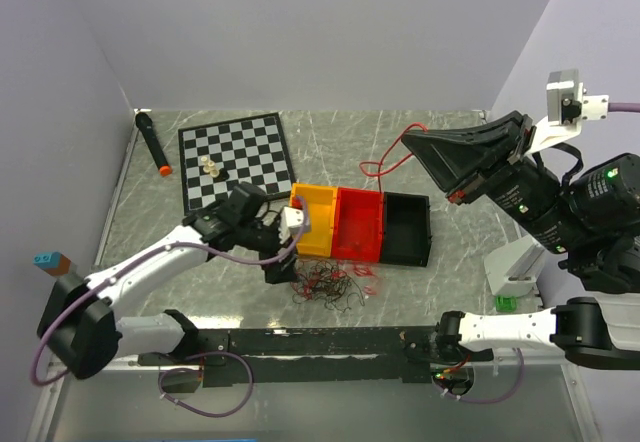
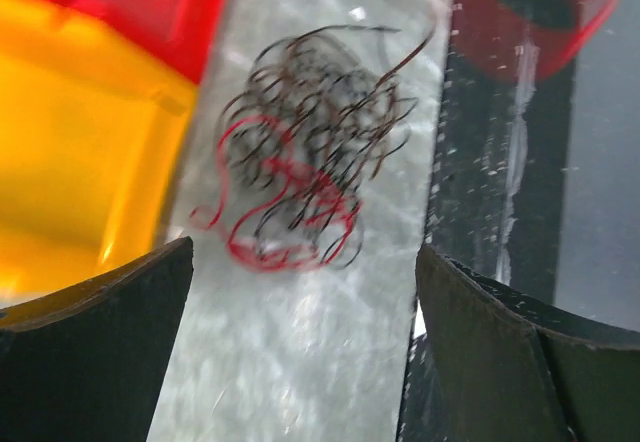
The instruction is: Untangle the cables
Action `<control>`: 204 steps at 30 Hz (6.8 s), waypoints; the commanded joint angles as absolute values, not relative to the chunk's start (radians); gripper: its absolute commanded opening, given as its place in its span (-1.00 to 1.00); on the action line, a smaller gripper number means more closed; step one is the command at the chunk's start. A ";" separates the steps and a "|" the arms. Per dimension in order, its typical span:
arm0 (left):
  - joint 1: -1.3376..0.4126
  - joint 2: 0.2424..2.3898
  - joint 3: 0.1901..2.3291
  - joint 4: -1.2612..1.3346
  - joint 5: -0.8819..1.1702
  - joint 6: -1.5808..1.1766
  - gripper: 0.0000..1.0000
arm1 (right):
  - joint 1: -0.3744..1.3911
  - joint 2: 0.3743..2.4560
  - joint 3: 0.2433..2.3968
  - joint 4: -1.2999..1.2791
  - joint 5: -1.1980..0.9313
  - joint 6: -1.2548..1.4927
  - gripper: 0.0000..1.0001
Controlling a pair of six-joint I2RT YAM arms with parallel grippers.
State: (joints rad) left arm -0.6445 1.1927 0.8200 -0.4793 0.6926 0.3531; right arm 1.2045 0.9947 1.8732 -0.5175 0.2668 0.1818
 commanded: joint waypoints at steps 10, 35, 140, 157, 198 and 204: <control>-0.724 1.448 1.011 -0.169 0.815 0.126 0.99 | 1.210 1.002 1.960 -0.499 0.233 0.170 -1.00; -0.916 1.654 1.117 -0.232 1.025 0.205 -0.80 | 1.210 0.985 1.982 -0.525 0.248 0.152 -1.00; -0.609 1.066 0.985 -0.606 0.555 0.321 0.94 | 1.115 1.149 1.891 -0.307 0.649 -0.180 -1.00; -0.609 1.085 1.014 -0.653 0.480 0.324 0.99 | 0.709 1.060 1.658 -0.399 0.478 0.103 -1.00; -0.609 1.092 1.006 -0.640 0.465 0.305 0.99 | 0.517 1.140 1.299 -0.656 0.578 0.392 -1.00; -0.609 1.088 1.000 -0.638 0.449 0.304 0.99 | 0.437 1.198 1.210 -0.681 0.496 0.517 -1.00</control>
State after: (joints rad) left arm -0.6109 1.1080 0.9840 -0.6559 0.4667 0.3222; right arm 0.4885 1.1759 1.2621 -0.6590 0.5648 0.4072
